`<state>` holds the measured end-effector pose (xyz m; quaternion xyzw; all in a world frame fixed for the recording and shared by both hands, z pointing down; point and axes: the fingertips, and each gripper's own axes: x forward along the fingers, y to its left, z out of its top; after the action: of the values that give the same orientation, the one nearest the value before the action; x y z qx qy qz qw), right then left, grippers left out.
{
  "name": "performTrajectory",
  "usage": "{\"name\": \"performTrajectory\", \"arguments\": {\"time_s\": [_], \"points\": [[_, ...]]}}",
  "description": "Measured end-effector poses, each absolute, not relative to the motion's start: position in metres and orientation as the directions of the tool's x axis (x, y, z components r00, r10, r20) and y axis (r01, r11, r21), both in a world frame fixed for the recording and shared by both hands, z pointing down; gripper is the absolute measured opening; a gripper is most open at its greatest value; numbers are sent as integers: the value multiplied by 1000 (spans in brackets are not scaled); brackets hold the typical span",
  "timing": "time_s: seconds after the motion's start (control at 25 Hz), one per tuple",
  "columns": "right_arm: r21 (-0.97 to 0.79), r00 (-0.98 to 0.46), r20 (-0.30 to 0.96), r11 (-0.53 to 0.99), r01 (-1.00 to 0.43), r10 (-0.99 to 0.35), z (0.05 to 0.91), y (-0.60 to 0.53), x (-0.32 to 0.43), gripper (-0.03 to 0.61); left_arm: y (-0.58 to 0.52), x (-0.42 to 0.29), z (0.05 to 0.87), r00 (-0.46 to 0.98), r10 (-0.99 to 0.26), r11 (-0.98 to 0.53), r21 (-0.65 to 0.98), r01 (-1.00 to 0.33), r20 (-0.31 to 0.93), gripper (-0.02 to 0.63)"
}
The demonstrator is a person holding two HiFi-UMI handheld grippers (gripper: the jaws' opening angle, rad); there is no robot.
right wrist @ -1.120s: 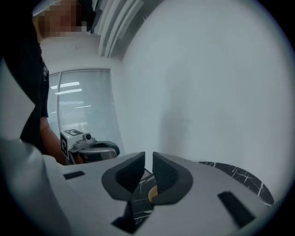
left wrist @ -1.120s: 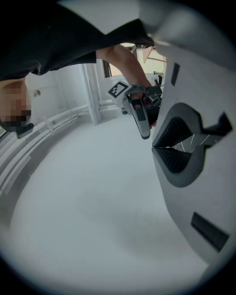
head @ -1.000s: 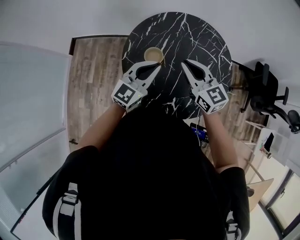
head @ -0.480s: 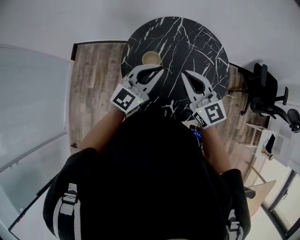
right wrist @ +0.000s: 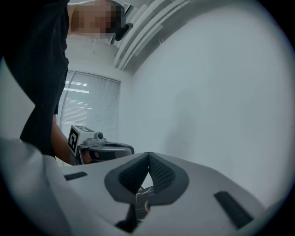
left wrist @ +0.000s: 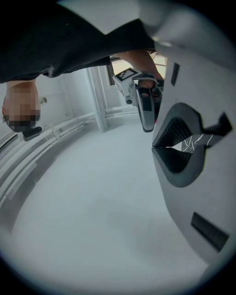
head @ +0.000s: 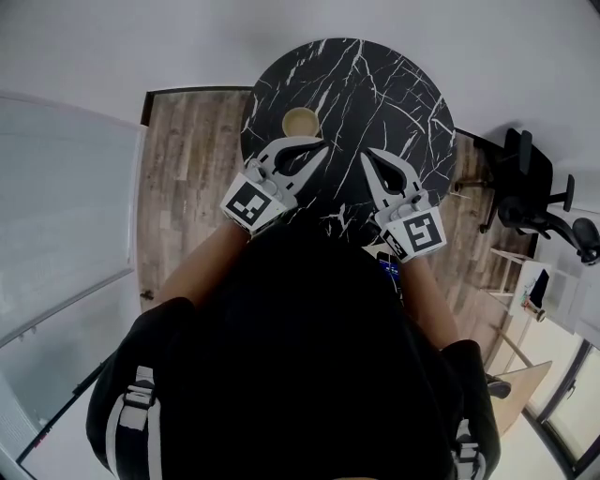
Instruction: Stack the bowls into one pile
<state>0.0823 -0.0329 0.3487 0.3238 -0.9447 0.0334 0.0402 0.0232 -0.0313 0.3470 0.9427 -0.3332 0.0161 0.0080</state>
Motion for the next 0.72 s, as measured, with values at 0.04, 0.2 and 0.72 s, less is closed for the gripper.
{"name": "performTrajectory", "arguments": {"time_s": [0.04, 0.2, 0.72], "points": [[-37, -786, 99, 787, -615, -610, 349, -34, 83, 3, -32, 24, 346, 778, -627, -779, 2, -628, 34, 5], [-33, -782, 101, 784, -620, -615, 350, -37, 82, 2, -34, 27, 349, 782, -622, -783, 1, -623, 31, 5], [-50, -781, 113, 782, -621, -614, 357, -40, 84, 3, -40, 33, 354, 787, -616, -787, 18, -617, 37, 5]]}}
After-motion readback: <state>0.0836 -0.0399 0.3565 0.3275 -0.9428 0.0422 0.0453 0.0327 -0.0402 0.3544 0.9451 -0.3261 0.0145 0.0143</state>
